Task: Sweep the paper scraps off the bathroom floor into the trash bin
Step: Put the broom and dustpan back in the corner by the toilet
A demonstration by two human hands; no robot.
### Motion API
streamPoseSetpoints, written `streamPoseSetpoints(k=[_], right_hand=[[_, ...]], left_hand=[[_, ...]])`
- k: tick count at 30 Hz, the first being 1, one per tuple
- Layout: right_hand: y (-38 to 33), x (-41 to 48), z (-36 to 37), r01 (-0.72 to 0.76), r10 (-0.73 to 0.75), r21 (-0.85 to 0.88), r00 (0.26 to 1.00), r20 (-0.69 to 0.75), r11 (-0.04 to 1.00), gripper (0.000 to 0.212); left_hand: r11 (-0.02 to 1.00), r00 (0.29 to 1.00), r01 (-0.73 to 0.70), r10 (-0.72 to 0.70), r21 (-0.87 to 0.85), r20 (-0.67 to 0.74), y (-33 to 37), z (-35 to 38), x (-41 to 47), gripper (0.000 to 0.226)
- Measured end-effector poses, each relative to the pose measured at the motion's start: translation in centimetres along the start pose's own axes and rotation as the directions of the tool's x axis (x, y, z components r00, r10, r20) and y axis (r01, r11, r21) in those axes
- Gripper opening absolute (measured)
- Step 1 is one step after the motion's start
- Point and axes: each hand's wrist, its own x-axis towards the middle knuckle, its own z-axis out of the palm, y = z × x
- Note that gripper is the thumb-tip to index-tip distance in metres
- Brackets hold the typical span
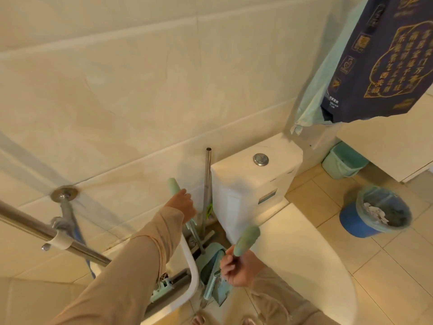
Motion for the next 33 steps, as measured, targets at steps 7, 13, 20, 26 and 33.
streamPoseSetpoints(k=[7,13,20,26,33], right_hand=[[-0.8,0.6,4.8,0.089,-0.093,0.223,0.996,0.008,0.971,0.05],[-2.6,1.9,8.1,0.112,-0.117,0.275,0.993,0.002,0.955,0.035],[-5.7,5.2,10.0,0.043,-0.04,0.129,0.999,-0.029,0.991,0.052],[-9.0,6.9,14.3,-0.036,0.036,0.109,0.999,-0.001,0.993,0.039],[-11.3,7.9,16.4,0.035,-0.051,0.407,0.998,0.027,0.913,0.045]], left_hand=[[0.994,0.982,-0.026,0.045,0.105,-0.181,-3.2,1.8,0.7,0.025],[0.994,0.979,0.037,-0.015,0.102,-0.205,-4.1,1.7,1.8,0.023],[0.985,0.981,0.143,-0.155,-0.101,-0.118,-3.6,3.5,3.9,0.032],[0.974,0.988,0.036,-0.001,0.223,-0.156,-6.2,1.8,5.8,0.025],[0.999,0.979,0.035,-0.026,0.038,-0.2,-7.6,2.4,7.0,0.027]])
